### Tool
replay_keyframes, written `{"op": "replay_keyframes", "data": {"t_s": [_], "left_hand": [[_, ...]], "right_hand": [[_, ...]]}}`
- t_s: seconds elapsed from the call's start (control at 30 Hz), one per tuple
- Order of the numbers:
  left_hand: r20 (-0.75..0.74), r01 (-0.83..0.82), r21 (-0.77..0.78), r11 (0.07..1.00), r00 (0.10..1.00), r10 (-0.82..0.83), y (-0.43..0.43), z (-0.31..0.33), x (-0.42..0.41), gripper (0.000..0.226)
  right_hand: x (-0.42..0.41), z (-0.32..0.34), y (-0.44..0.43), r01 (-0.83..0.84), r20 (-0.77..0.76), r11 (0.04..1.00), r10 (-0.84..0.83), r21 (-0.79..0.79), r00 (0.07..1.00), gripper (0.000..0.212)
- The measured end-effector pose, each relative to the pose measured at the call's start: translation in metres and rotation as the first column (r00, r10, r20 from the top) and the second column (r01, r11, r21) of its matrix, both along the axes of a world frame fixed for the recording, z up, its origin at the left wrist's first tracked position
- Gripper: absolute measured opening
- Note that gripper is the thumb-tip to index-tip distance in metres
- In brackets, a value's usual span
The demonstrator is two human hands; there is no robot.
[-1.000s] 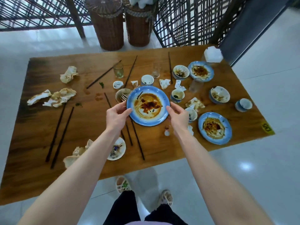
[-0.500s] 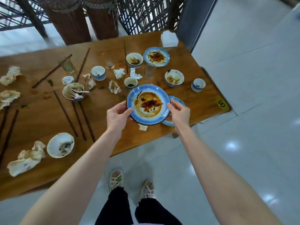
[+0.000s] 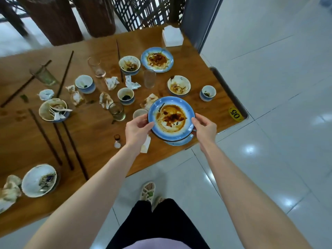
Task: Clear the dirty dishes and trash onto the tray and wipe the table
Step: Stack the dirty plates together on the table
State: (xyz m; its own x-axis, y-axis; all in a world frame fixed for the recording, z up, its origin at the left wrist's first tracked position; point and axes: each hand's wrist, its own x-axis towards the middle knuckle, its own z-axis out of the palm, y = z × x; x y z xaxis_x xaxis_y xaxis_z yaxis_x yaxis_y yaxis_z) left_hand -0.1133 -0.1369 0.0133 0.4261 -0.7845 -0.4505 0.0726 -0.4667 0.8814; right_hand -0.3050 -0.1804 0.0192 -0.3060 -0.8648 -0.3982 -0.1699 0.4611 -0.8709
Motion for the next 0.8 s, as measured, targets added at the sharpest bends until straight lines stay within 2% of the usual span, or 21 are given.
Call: {"op": "replay_keyframes", "data": {"t_s": [0.13, 0.27, 0.47, 0.67, 0.8], "left_hand": [[0.045, -0.008, 0.043, 0.999, 0.999, 0.006, -0.01, -0.01, -0.009, 0.039], [0.07, -0.083, 0.065, 0.994, 0.994, 0.078, -0.016, -0.019, -0.022, 0.041], [0.056, -0.24, 0.086, 0.967, 0.97, 0.236, -0.009, -0.035, -0.052, 0.044], [0.147, -0.373, 0.117, 0.921, 0.923, 0.355, 0.005, -0.052, -0.082, 0.043], [0.174, -0.414, 0.117, 0.903, 0.904, 0.391, 0.014, -0.057, -0.092, 0.039]], "right_hand": [[-0.009, -0.007, -0.013, -0.011, -0.006, 1.0, 0.011, 0.026, 1.0, 0.032], [-0.019, -0.018, -0.029, -0.065, -0.002, 0.997, 0.065, 0.042, 0.998, 0.031], [-0.039, -0.034, -0.056, -0.254, -0.018, 0.965, 0.255, 0.062, 0.967, 0.031], [-0.051, -0.052, -0.072, -0.418, -0.029, 0.903, 0.422, 0.099, 0.906, 0.03], [-0.053, -0.059, -0.074, -0.467, -0.02, 0.879, 0.471, 0.101, 0.882, 0.028]]}}
